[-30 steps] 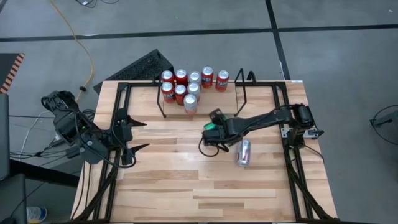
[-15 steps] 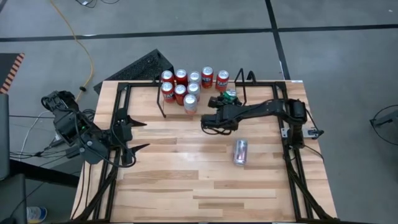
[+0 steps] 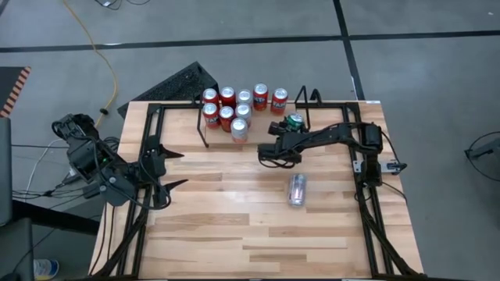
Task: Place canned beverage on shelf
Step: Put the green soda can on the shelf
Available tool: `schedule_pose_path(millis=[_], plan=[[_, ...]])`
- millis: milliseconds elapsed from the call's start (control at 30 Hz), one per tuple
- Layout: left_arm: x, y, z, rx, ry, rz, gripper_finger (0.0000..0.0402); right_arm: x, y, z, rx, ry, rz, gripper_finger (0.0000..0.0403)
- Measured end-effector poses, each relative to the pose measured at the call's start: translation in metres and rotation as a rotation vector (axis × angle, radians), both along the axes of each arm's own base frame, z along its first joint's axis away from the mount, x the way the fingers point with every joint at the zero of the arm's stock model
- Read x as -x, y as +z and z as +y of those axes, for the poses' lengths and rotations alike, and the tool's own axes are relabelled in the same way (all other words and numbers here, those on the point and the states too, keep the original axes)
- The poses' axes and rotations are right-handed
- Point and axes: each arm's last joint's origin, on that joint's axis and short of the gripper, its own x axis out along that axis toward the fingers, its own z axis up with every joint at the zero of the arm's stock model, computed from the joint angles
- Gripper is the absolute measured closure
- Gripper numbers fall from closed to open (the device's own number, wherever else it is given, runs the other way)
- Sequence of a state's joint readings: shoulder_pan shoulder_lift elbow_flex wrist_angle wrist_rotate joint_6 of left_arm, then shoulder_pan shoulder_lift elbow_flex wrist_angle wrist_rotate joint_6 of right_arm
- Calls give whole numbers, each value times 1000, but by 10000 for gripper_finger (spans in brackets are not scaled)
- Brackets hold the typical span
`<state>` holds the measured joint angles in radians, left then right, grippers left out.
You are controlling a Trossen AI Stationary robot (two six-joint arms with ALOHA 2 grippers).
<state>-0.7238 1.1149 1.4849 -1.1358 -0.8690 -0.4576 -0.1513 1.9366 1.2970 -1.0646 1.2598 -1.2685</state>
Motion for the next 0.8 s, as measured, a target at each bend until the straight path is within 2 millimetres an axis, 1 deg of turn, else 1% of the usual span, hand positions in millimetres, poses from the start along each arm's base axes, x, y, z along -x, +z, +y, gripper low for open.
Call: schedule_pose_path(millis=[100,233,333,800], plan=[[0,0,0,-2,3,-2,77,2,-2,-6,10,-21,-10,130],[0,0,0,-3,5,-3,77,3,-2,-11,8,-41,-29,101],[0,0,0,-3,5,-3,77,1,-3,-11,9,-39,-56,89],[0,0,0,-1,1,0,77,0,-3,-8,-9,-32,-67,81]])
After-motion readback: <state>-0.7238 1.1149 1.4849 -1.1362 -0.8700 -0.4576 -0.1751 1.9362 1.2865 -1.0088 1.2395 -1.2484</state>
